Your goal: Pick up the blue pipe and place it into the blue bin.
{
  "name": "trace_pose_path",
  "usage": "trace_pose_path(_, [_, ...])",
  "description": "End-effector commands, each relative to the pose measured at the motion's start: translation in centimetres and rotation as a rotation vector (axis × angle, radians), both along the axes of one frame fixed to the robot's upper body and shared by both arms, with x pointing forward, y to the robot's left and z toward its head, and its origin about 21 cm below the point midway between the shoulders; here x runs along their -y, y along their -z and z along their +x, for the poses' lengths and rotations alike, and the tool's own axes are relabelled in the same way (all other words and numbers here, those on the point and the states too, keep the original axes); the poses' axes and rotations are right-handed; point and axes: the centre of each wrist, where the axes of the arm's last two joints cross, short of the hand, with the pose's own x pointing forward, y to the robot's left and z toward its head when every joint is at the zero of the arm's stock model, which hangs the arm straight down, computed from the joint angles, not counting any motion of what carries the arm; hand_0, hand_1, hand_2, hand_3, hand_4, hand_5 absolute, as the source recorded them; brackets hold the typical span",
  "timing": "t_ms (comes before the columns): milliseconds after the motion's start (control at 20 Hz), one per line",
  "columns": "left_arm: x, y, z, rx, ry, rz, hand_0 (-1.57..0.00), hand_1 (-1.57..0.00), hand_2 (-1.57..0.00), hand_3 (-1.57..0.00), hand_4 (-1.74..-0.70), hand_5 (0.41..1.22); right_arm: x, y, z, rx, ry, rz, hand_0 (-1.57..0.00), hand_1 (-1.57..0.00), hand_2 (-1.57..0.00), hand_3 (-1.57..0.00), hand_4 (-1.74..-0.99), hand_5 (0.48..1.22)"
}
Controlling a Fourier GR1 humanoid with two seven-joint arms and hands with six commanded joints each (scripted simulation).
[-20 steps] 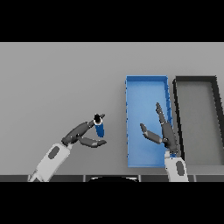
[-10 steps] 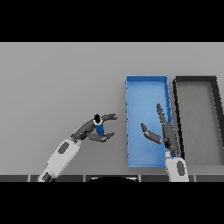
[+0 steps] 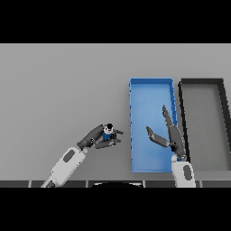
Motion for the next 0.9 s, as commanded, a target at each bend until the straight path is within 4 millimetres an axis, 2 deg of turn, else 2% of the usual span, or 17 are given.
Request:
trace_pose_path(0, [0.5, -0.5, -0.2, 0.016, -0.011, -0.02, -1.43, -1.45, -1.46, -1.38, -1.69, 1.172, 0.1, 0.1, -0.1, 0.002, 0.006, -0.005, 0.0, 0.0, 0.0, 0.0, -1.189, 0.601])
trace_pose_path(150, [1.1, -2.5, 0.5, 0.065, -0.017, -0.072, -1.5, -1.51, -1.51, -1.44, -1.72, 1.196, -0.3, 0.0, -0.1, 0.0, 0.001, -0.002, 0.0, 0.0, 0.0, 0.0, -1.187, 0.605])
trace_pose_path(300, [2.2, -4.2, 0.1, 0.106, 0.022, -0.128, -1.53, -1.54, -1.54, -1.46, -1.73, 1.208, -0.1, 0.3, -0.4, -0.003, 0.009, -0.016, 0.0, 0.0, 0.0, 0.0, -1.172, 0.603])
trace_pose_path(400, [2.5, -5.8, 0.1, 0.123, 0.037, -0.133, -1.55, -1.55, -1.55, -1.48, -1.73, 1.213, 0.0, 0.5, -0.5, 0.012, 0.011, -0.01, 0.0, 0.0, 0.0, 0.0, -1.157, 0.6])
trace_pose_path(550, [3.1, -7.0, 0.0, 0.117, 0.056, -0.109, -1.56, -1.56, -1.56, -1.49, -1.74, 1.217, 0.3, 0.3, -0.2, 0.02, 0.013, -0.028, 0.0, 0.0, 0.0, 0.0, -1.141, 0.603])
trace_pose_path(750, [2.9, -7.1, -0.3, 0.115, 0.062, -0.075, -1.57, -1.57, -1.57, -1.5, -1.74, 1.219, -0.1, -0.1, -0.2, 0.023, 0.019, -0.023, 0.0, 0.0, 0.0, 0.0, -1.127, 0.605])
trace_pose_path(850, [2.8, -7.1, -0.1, 0.113, 0.063, -0.057, -1.57, -1.57, -1.57, -1.5, -1.74, 1.219, 0.1, 0.0, -0.2, 0.016, 0.022, -0.023, 0.0, 0.0, 0.0, 0.0, -1.161, 0.605])
